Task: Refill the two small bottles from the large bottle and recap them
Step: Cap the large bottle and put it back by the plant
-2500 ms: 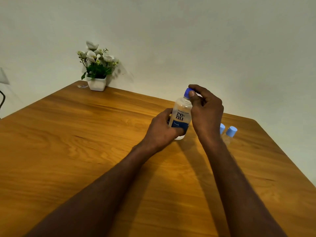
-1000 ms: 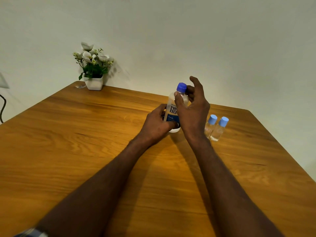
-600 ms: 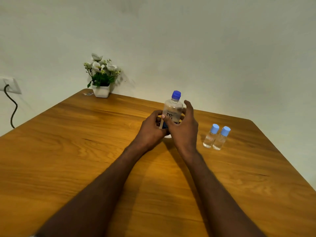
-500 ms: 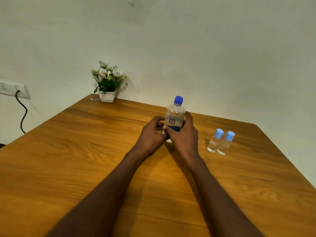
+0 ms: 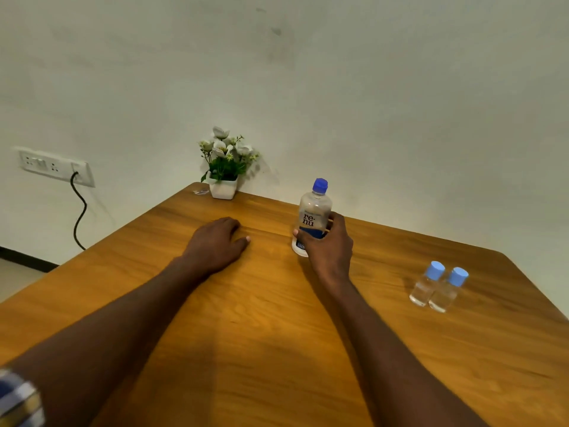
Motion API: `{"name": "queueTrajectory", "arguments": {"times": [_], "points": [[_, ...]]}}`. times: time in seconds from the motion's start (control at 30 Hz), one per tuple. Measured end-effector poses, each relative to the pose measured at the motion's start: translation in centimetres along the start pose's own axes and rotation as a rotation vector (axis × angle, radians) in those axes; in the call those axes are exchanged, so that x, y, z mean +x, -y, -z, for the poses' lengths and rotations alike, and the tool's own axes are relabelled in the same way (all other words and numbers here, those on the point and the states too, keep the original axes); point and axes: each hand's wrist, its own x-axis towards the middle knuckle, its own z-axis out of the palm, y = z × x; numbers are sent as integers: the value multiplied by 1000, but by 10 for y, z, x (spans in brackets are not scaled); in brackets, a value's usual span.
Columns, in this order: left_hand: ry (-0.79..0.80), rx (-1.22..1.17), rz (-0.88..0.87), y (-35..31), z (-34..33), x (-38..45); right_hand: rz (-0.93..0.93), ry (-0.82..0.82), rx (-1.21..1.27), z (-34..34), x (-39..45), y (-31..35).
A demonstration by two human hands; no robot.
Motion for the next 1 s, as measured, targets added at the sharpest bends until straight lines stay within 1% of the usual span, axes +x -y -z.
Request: {"name": "queueTrajectory", "arguments": {"times": [0.07,0.2,0.43,0.6,0.7,1.0], "points": [[24,37,-27,4,-2,11,2,2,7,-19,9,2],[19,115,-12,7,-11,22,28,21,-3,-56,32,2],[10,120,13,14,-20,36,41,32,1,-108,71,-3],[12,142,16,15,-23,50,-2,49,10,-126,89,-6],[-9,156,15,14,-25,51,-15,92,-4,-134,99,-8],[-24,168,13,12,-25,52,-34,159,-37,-141,112,-17]]}}
